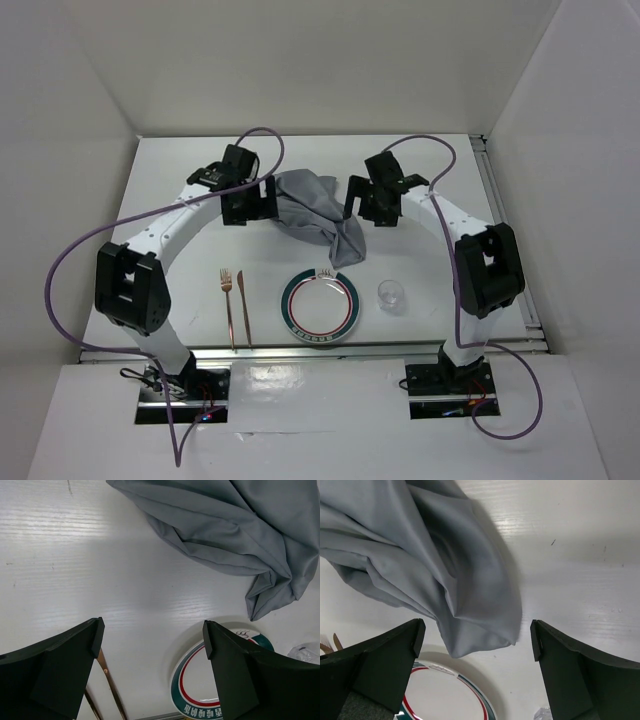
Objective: Set the dinner table for one person
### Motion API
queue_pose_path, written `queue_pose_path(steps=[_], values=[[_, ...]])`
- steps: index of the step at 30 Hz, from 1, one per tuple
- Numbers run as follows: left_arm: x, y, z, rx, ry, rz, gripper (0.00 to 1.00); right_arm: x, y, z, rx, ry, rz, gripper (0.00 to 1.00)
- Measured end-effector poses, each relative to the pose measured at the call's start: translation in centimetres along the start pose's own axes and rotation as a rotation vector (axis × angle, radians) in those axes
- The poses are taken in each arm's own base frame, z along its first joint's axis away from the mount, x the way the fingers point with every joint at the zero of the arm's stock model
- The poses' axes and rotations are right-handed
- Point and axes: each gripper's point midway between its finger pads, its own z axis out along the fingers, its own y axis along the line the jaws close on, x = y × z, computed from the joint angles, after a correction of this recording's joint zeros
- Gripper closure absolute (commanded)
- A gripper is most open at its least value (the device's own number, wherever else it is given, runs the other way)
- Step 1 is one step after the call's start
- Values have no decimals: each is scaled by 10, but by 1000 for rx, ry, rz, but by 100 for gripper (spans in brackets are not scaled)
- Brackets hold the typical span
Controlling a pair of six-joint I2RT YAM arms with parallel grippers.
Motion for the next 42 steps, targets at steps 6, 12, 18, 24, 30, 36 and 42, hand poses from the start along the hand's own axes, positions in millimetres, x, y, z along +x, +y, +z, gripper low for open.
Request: queue_pose_path(steps=[6, 12, 18, 24, 30, 36, 42], values=[[7, -3, 8, 7, 32, -27, 0, 4, 6, -1, -23, 6, -23, 0], [25, -3, 37, -3, 128, -70, 0, 12, 23, -4, -77, 17, -112, 5], [32, -15, 69, 20, 228, -120, 0, 23, 40, -6, -148, 37, -219, 12], [24, -26, 82, 43, 246, -165, 0, 18, 48, 12, -158, 51, -265, 12], [4, -15, 83, 57, 217, -291, 0, 16, 43, 38, -128, 77, -260, 23], [-18, 17, 84, 31, 182, -426, 0, 6, 37, 59, -110, 89, -232, 24], [-29, 12, 91, 54, 184, -456, 0, 1, 29, 67, -84, 92, -218, 31]])
